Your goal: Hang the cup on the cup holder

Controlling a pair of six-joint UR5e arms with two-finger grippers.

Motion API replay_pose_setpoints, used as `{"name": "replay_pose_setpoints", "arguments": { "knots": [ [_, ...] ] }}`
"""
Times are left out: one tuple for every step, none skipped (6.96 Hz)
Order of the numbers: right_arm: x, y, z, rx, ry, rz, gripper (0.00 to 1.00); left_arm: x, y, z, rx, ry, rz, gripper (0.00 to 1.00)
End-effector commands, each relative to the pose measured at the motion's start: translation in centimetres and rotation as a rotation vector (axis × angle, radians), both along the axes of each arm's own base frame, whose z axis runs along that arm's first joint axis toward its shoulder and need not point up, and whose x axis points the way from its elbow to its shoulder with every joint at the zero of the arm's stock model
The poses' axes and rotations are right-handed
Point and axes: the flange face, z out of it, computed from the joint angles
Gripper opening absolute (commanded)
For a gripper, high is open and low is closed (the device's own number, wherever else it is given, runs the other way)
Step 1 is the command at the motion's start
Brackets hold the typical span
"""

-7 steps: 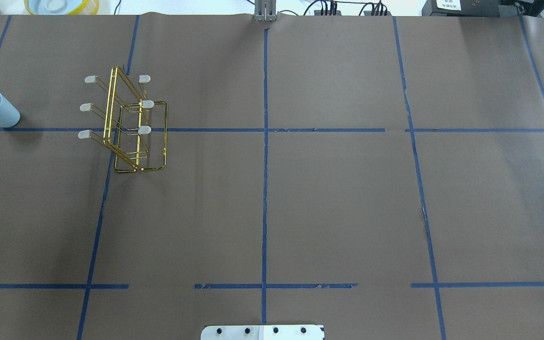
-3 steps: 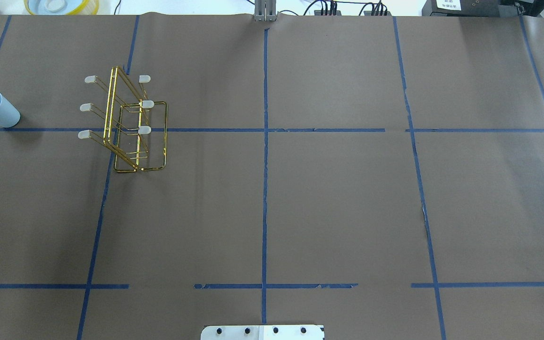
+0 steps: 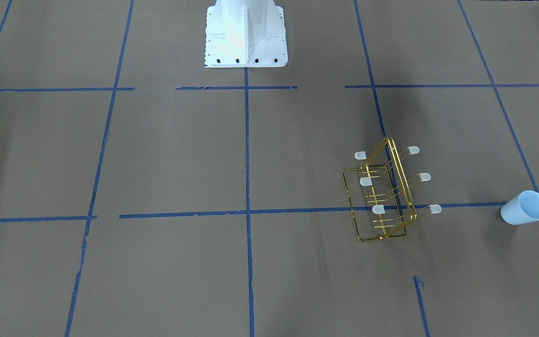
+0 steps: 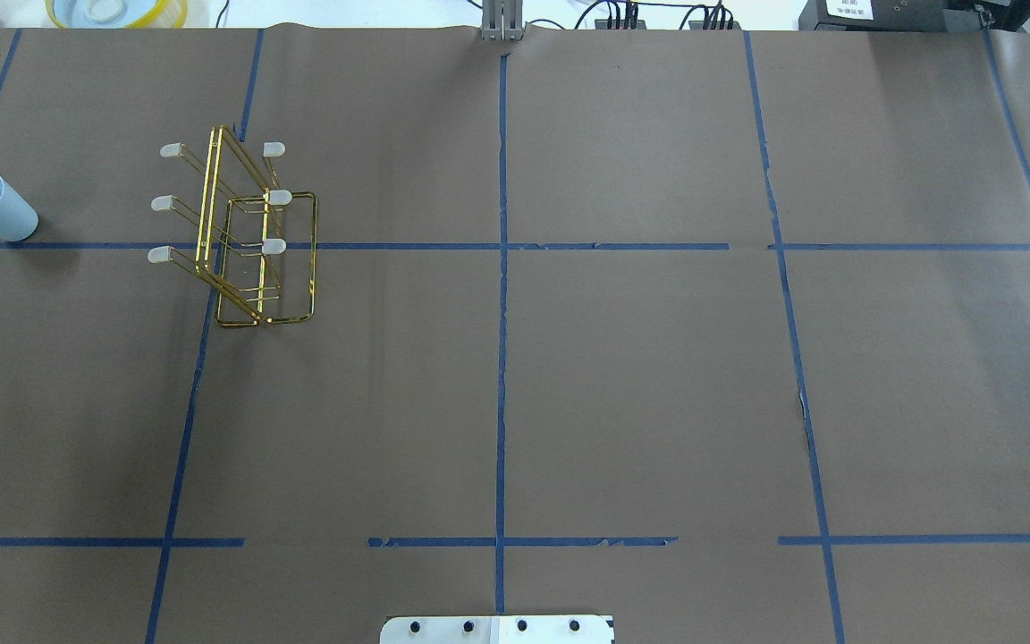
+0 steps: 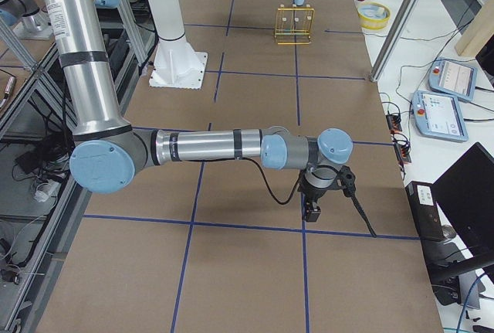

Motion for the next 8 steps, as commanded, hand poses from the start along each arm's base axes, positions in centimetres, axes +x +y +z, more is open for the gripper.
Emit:
{"name": "replay_pose_setpoints", "arguments": {
  "knots": [
    [0.0,0.0,0.0,0.000,0.000,0.000,1.00,0.0,-1.2,-0.7,0.032,-0.001,0.001,1.00],
    [0.0,0.0,0.0,0.000,0.000,0.000,1.00,-0.1,-1.6,-0.3,0.060,0.004,-0.002,1.00],
    [0.0,0.0,0.0,0.000,0.000,0.000,1.00,0.0,-1.4,-0.2,0.015,0.018,-0.046,1.00],
    [0.0,0.0,0.0,0.000,0.000,0.000,1.00,0.0,-1.8,-0.6,0.019,0.021,-0.053,1.00],
    [0.0,0.0,0.0,-0.001,0.000,0.001,1.00,-0.1,-2.0,-0.8,0.074,0.016,-0.054,1.00],
    [0.0,0.0,0.0,0.000,0.000,0.000,1.00,-0.1,-2.4,-0.8,0.088,0.015,-0.079,1.00],
    [0.0,0.0,0.0,-0.001,0.000,0.001,1.00,-0.1,-2.5,-1.1,0.031,0.023,-0.142,1.00],
    [0.0,0.0,0.0,0.000,0.000,0.000,1.00,-0.1,-3.1,-1.6,-0.021,0.019,-0.229,1.00]
  ]
}}
